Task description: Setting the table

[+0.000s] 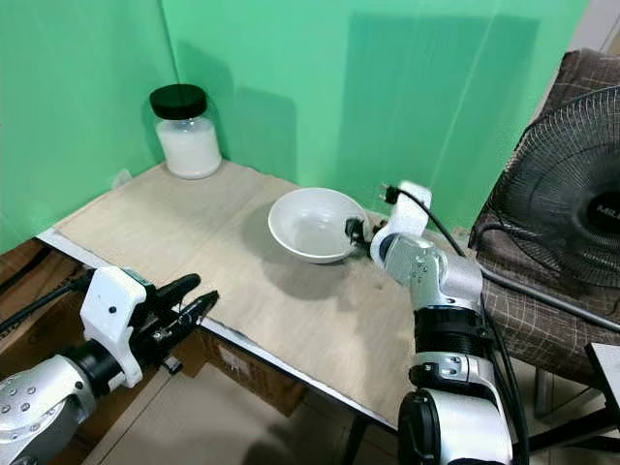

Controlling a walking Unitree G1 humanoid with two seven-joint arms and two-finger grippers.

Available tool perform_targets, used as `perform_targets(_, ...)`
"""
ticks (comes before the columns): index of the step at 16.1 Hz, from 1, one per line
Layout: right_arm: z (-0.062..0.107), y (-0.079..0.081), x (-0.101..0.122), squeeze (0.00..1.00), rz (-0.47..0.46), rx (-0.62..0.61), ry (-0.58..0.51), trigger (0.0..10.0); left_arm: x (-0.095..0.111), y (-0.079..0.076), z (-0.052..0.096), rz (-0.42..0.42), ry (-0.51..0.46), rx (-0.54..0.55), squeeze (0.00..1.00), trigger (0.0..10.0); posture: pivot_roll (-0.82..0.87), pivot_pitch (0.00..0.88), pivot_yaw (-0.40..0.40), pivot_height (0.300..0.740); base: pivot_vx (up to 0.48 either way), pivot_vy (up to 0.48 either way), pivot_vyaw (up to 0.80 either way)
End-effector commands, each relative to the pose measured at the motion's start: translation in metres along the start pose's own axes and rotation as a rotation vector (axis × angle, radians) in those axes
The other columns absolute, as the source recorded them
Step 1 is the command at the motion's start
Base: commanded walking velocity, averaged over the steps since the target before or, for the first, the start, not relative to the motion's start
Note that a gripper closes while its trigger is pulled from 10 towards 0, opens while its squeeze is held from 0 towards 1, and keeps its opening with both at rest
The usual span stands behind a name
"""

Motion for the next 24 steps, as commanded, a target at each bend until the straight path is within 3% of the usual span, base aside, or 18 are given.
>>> perform_targets(1, 0.001, 0.005, 0.004, 0.0, -0.019, 0.019, 0.009, 1.9, 0.003, -0.003, 0.001, -0.011, -0.01, -0.02, 0.0, 10.0, -0.04, 0.004, -0.001, 0.74, 0.0, 0.0, 0.0)
perform_targets(2, 0.001, 0.007, -0.003, 0.0, -0.064, 0.034, 0.066, 0.0, 0.003, -0.004, 0.001, -0.013, -0.01, -0.028, 0.0, 10.0, -0.04, 0.006, 0.0, 0.74, 0.0, 0.0, 0.0)
perform_targets(15, -0.003, 0.009, -0.007, 0.0, -0.266, 0.052, 0.105, 0.0, 0.005, -0.007, -0.003, -0.013, -0.025, -0.062, 0.0, 10.0, -0.03, 0.0, -0.002, 0.74, 0.0, 0.0, 0.0)
perform_targets(24, -0.004, 0.012, -0.012, 0.0, -0.321, 0.057, 0.118, 0.0, -0.001, -0.012, 0.002, 0.042, -0.025, -0.13, 0.0, 10.0, -0.03, 0.0, -0.009, 0.74, 0.0, 0.0, 0.0)
Point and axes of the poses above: a point about 5 cm out from each wrist's last joint towards the gripper, its own z axis pointing back from the gripper into the wrist, its own x axis along the axis of the wrist's last joint, y = z × x, the point moved 2 cm from there along -z, pointing out of the wrist towards the gripper, and after that the axes turned 6 degrees about z, right-handed, at the moved point
